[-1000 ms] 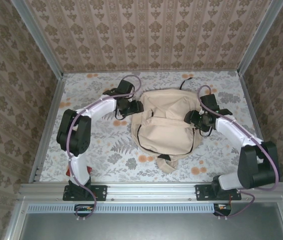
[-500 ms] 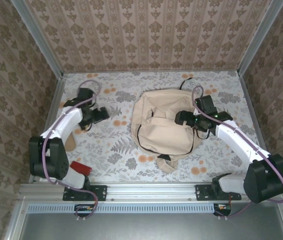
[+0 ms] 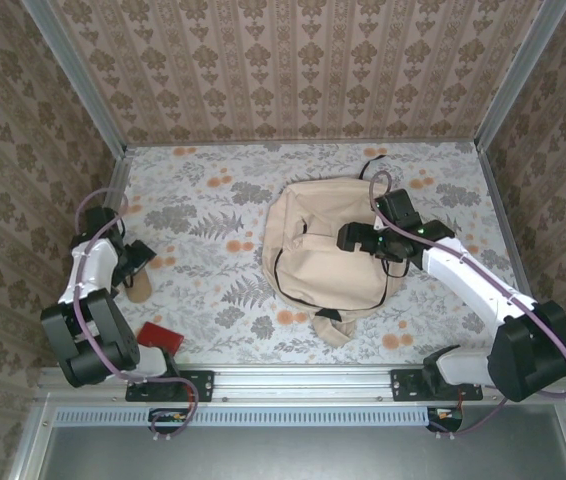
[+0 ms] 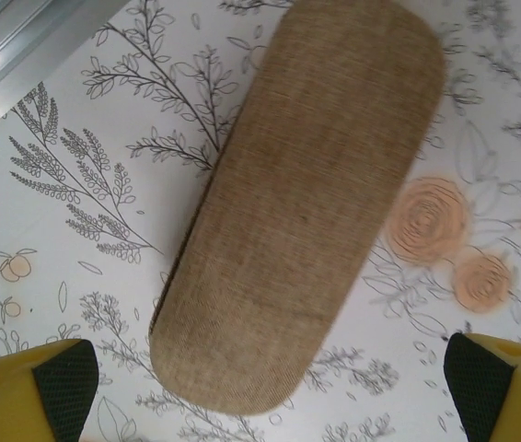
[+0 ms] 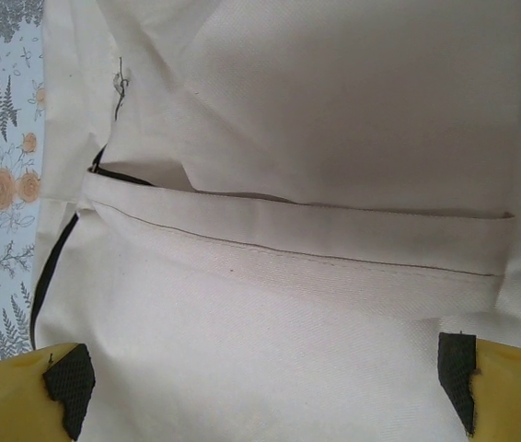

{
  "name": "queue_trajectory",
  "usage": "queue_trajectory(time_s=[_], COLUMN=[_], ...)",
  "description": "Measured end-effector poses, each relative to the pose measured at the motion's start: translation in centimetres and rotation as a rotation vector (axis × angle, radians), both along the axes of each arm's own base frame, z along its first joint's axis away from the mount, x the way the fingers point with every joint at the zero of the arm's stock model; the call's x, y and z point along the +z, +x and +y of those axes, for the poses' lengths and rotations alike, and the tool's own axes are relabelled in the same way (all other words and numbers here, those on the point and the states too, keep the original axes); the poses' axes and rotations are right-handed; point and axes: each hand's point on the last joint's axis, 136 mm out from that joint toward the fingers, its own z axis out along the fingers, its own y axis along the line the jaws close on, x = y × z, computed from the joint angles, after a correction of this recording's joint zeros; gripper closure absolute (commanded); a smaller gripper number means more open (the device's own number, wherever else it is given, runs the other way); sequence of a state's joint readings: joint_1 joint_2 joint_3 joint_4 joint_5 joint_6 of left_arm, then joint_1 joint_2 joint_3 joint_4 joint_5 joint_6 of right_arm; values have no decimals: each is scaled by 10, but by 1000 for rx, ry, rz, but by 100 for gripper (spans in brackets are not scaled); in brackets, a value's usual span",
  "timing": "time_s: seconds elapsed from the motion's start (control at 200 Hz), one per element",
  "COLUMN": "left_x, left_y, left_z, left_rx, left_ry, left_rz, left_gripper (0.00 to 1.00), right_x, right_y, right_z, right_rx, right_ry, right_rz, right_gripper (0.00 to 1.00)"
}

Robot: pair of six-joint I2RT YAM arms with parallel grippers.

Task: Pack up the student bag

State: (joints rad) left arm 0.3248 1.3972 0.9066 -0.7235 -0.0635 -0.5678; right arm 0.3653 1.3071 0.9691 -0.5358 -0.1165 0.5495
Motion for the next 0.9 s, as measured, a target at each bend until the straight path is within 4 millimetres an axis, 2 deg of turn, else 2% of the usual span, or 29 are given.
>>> queue_trajectory(time_s=[0.185,0.435,0.535,0.72,0.9], left_x=[-24,-45,-47,-48,-47], left_y=[3,10,11,18,24], left_z=[5,-7,-11,-24,-41], left_rx=[23,-3,-15,-61,-120], left_ry=[-45,-131,-149,-163,-167], left_rz=[33,55,57,46,42], left_gripper=[2,14,21,44,48], right_x=[6,5,5,5,5], right_y=[0,-2,-3,-3,-3], right_z=[5,7,9,9,9], right_rx=[12,7,7,6,6], right_ry=[2,2,4,6,6], right_rz=[-5,4,6,8,8], right_gripper=[0,1,1,1,1])
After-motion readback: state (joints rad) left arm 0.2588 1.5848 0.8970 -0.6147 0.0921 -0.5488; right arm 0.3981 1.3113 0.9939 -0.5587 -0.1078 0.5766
